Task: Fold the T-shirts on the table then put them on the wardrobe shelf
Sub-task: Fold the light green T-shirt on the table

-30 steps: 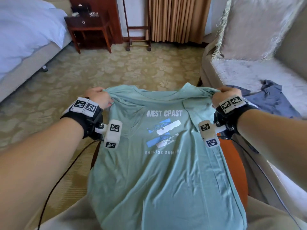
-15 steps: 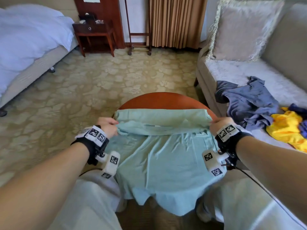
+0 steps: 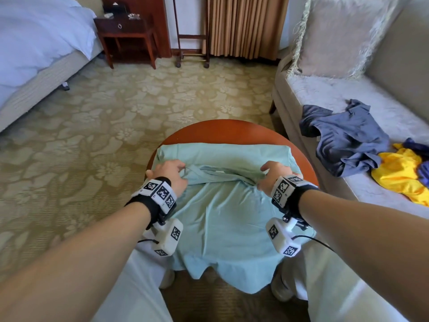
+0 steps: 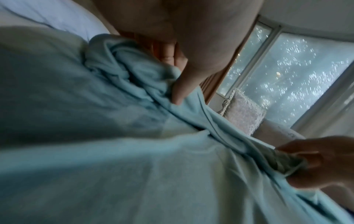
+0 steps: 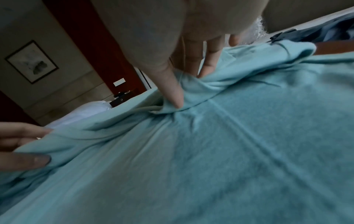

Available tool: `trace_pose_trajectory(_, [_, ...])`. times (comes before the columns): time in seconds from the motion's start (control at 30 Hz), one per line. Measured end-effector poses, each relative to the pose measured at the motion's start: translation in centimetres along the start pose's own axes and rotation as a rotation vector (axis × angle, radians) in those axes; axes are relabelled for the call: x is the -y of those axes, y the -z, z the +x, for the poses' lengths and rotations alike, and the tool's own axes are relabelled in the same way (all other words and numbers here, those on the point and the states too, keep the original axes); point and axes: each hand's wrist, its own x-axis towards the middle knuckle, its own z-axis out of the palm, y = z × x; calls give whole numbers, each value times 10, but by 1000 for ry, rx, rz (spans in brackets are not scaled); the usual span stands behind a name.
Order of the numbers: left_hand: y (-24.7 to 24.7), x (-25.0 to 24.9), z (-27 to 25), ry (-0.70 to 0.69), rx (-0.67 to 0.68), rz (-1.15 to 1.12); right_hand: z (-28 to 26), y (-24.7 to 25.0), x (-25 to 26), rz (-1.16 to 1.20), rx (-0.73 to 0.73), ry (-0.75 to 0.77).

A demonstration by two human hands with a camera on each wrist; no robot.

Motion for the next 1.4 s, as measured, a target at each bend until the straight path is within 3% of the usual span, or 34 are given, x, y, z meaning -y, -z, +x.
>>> trace_pose_trajectory(0.13, [16,8,-4,-125,-95,-200,-5,19,2,114,-48,69])
trace_pose_trajectory(0.17, [21,11,-3,-153,-32,-221,-8,27,3,128,-61,91])
trace_pose_trajectory(0.23, [34,14,-3,-201,217,-152,-10,36,2,94,-32,128])
trace_pose_trajectory(0.3, [42,15,-7,-203,442,-32,-12,39,1,-67,168,202])
trace_pose_trajectory(0.37, [48,16,-11,-163,411,-113,-17,37,2,-204,378,192])
trace_pose_trajectory(0.43, [54,17,-7,-49,229,-272,-13,40,-2,-132,432,169])
trace_pose_trajectory(0.53, [54,21,16,203,28,-438,5,48,-12,16,176,43])
trace_pose_trajectory(0.67, [48,26,36,400,-74,-565,22,56,-24,140,-42,-164])
trace_pose_trajectory(0.9, [34,14,76,436,-126,-579,70,52,-22,329,-133,-267])
trace_pose_trajectory(1.07, [32,7,102,472,-43,-507,92,46,-13,306,-109,-304])
trace_pose_trajectory(1.23, [29,17,131,436,9,-382,115,44,-16,352,-157,-255])
trace_pose_trajectory(1.4, [28,36,149,409,-10,-422,128,50,-24,374,-227,-211])
